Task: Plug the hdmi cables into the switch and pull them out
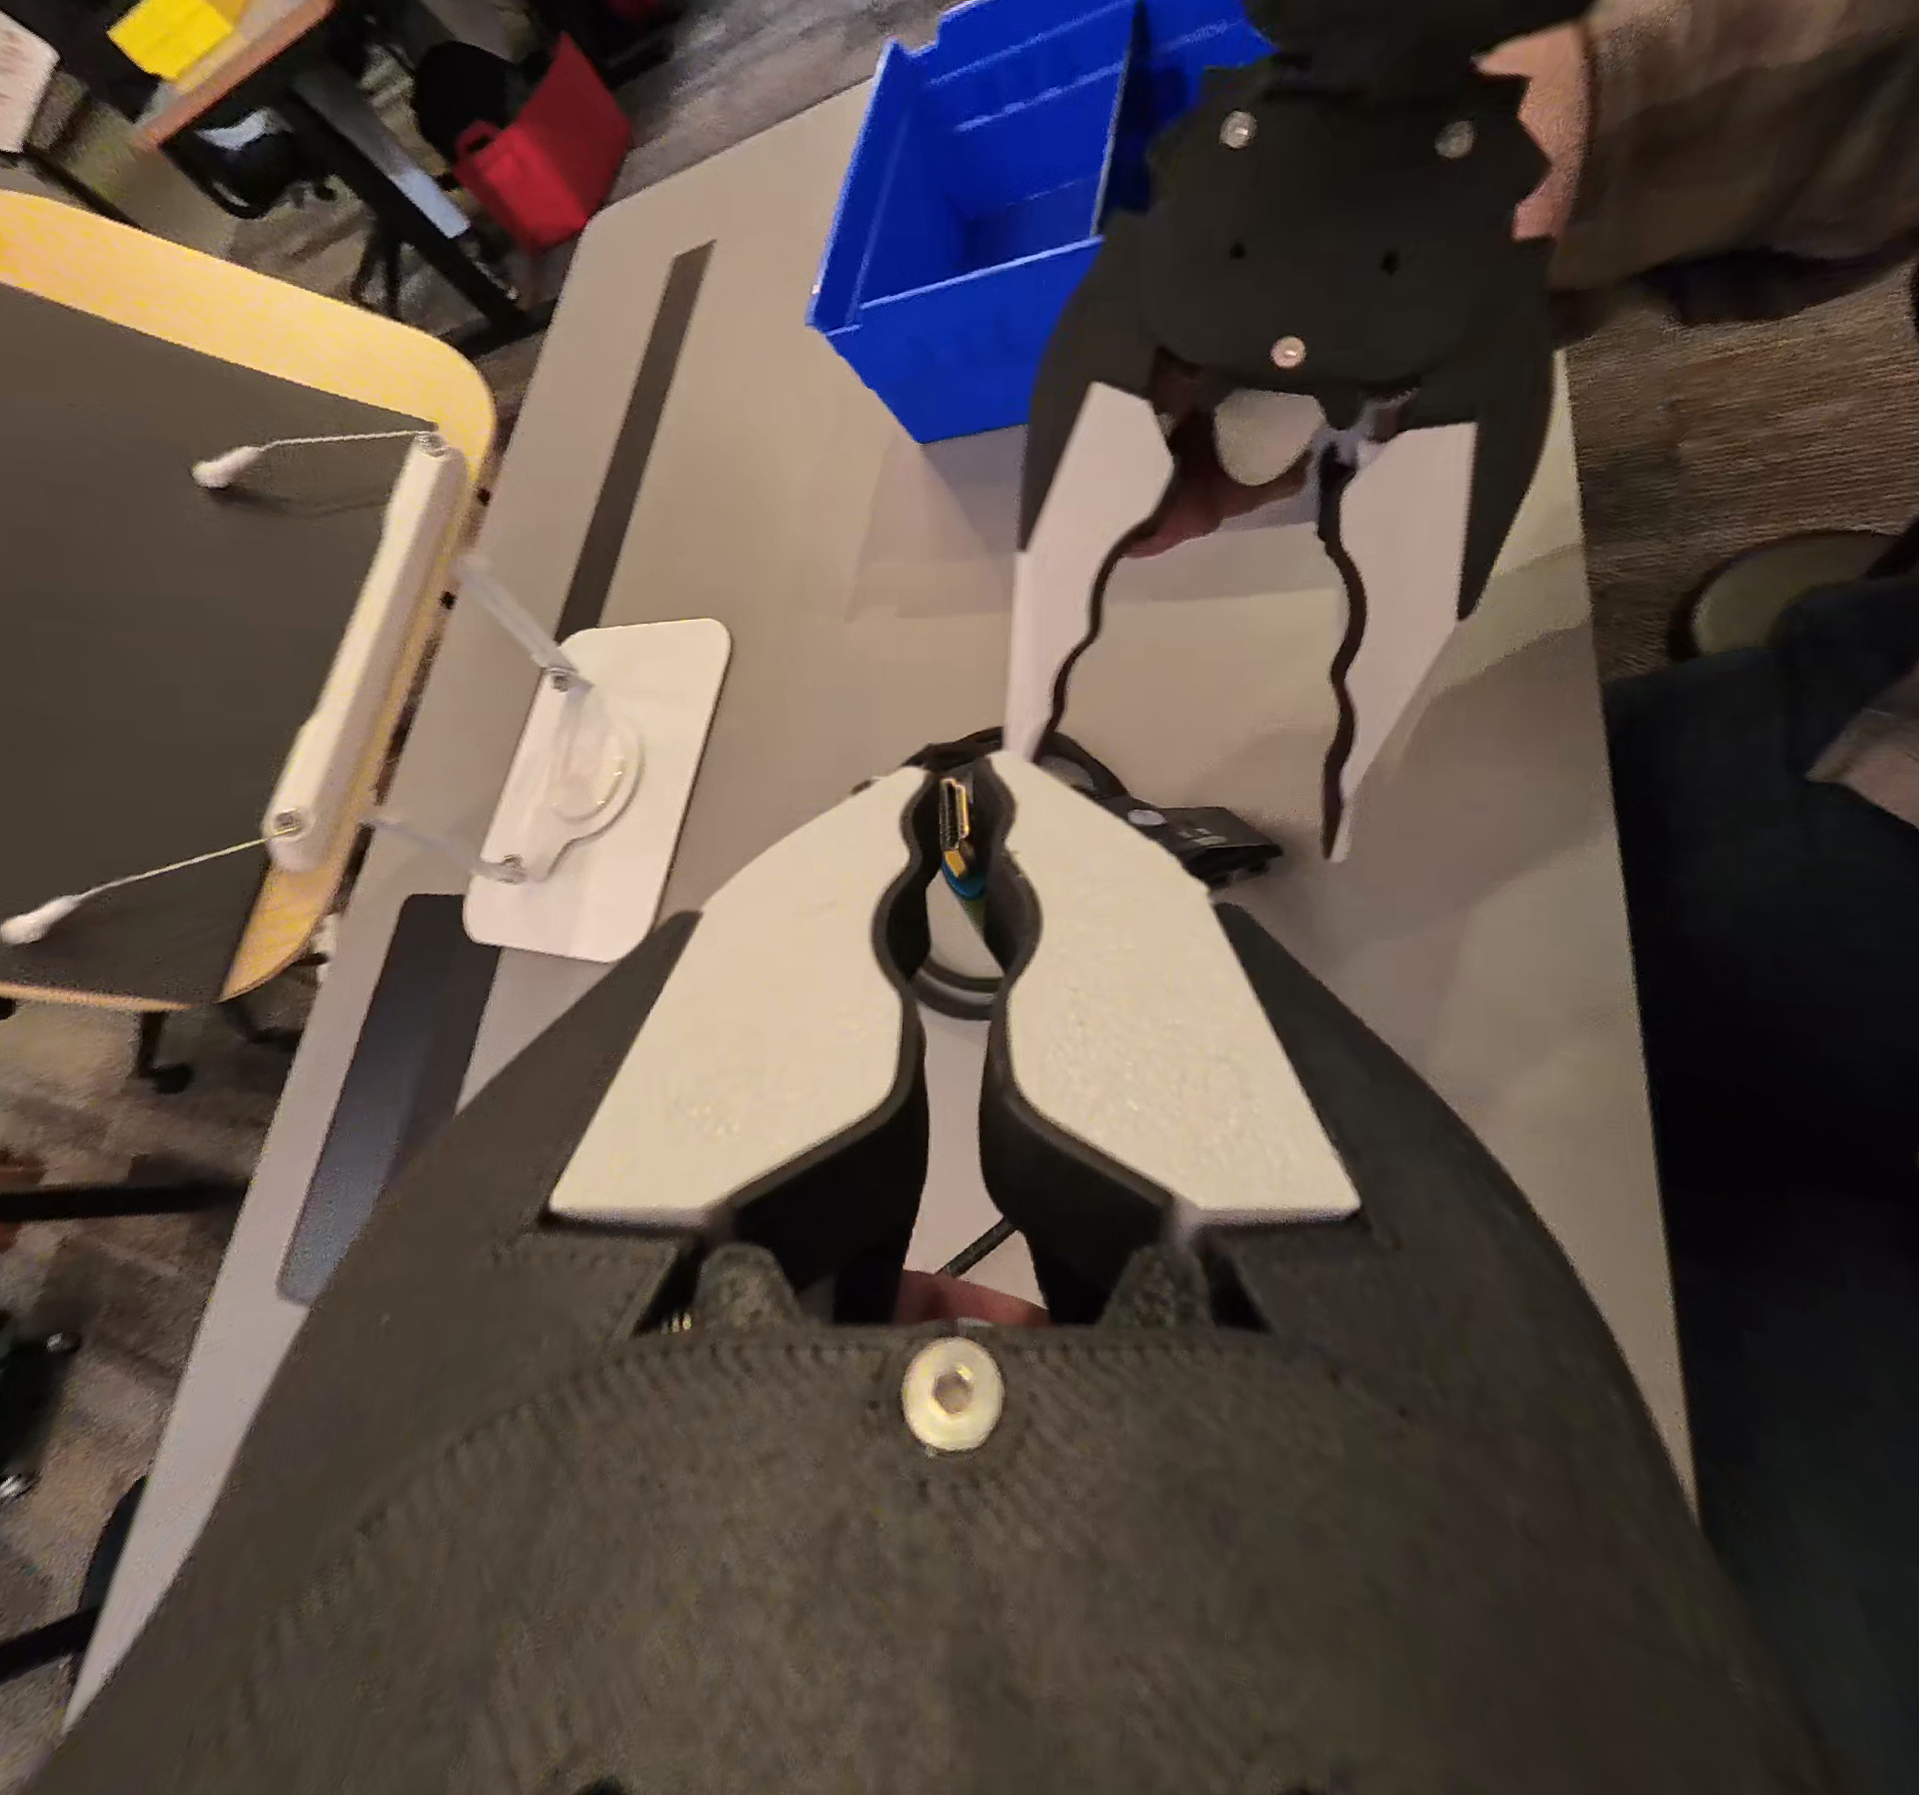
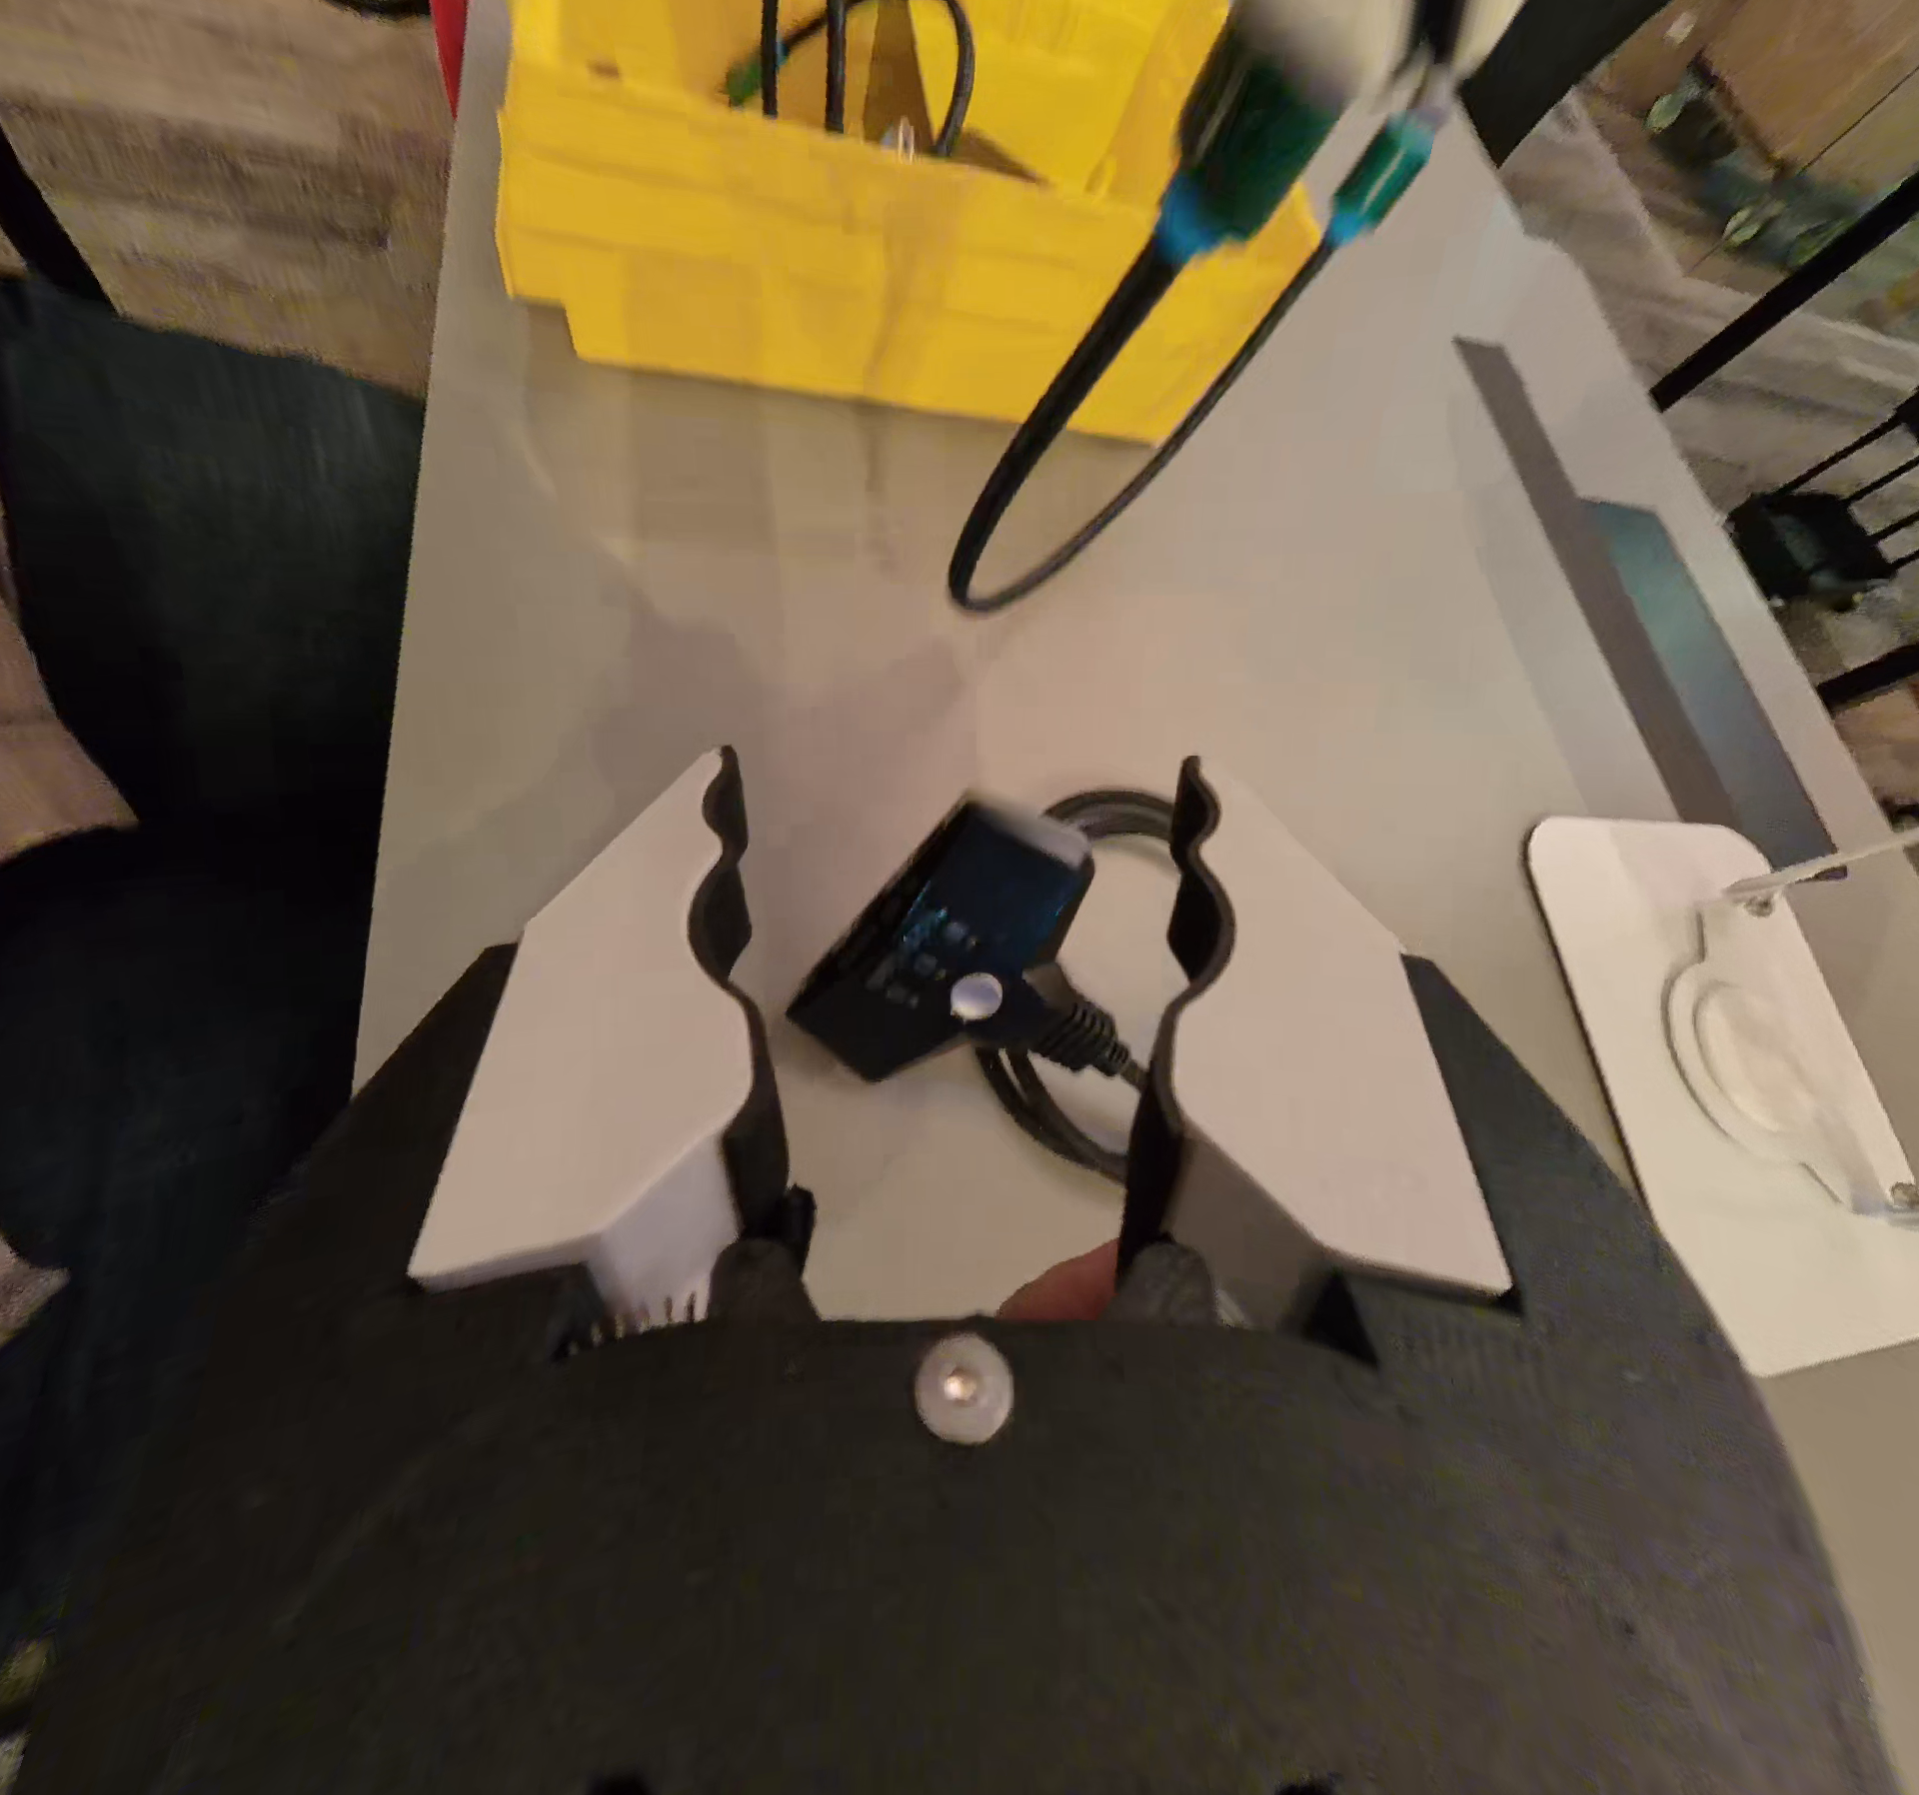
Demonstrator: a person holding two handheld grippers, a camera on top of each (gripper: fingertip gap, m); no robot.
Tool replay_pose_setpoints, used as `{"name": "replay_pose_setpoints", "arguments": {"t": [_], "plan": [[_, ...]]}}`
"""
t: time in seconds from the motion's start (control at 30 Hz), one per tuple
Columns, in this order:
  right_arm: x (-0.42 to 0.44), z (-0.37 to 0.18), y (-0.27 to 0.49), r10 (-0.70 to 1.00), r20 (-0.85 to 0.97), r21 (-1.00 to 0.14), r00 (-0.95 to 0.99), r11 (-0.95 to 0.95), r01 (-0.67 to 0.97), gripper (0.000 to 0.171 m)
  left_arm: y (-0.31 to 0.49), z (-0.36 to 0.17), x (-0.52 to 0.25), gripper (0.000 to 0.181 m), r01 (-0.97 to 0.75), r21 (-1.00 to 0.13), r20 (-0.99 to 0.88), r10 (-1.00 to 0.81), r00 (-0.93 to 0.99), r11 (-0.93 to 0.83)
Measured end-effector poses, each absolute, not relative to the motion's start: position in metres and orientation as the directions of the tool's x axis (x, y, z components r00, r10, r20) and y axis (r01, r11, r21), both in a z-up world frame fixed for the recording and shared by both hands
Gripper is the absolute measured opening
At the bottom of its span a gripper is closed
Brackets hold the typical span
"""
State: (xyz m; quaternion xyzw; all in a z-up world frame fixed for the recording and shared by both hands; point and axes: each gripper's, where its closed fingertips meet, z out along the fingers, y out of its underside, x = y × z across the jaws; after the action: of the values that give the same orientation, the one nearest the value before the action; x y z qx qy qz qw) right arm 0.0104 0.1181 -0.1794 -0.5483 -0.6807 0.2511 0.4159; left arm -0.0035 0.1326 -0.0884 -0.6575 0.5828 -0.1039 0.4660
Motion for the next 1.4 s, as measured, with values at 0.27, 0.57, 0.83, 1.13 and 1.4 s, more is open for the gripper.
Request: {"name": "replay_pose_setpoints", "arguments": {"t": [0.27, 0.57, 0.83, 1.13, 1.4], "plan": [[-0.031, -0.139, 0.104, 0.974, 0.214, -0.902, -0.073, 0.226, 0.369, 0.044, 0.114, -0.097, 0.008, 0.004, -0.620, -0.773, -0.340, -0.913, 0.225, 0.135], [-0.045, -0.131, 0.101, 0.971, 0.226, -0.923, -0.072, 0.237, 0.304, 0.008, 0.103, -0.098, 0.007, 0.004, -0.578, -0.803, -0.330, -0.918, 0.222, 0.149], [-0.039, -0.119, 0.108, 0.988, 0.148, -0.965, -0.035, 0.152, 0.211, 0.007, 0.109, -0.092, -0.001, 0.040, -0.571, -0.811, -0.366, -0.871, 0.329, 0.126], [-0.024, -0.104, 0.123, 1.000, 0.027, -0.996, 0.011, 0.026, 0.089, 0.007, 0.113, -0.116, -0.004, 0.058, -0.523, -0.852, -0.279, -0.851, 0.445, 0.006], [-0.021, -0.096, 0.111, 0.999, -0.004, -1.000, -0.052, -0.002, 0.028, 0.007, 0.115, -0.145, 0.017, 0.051, -0.481, -0.875, -0.198, -0.869, 0.454, -0.052]]}}
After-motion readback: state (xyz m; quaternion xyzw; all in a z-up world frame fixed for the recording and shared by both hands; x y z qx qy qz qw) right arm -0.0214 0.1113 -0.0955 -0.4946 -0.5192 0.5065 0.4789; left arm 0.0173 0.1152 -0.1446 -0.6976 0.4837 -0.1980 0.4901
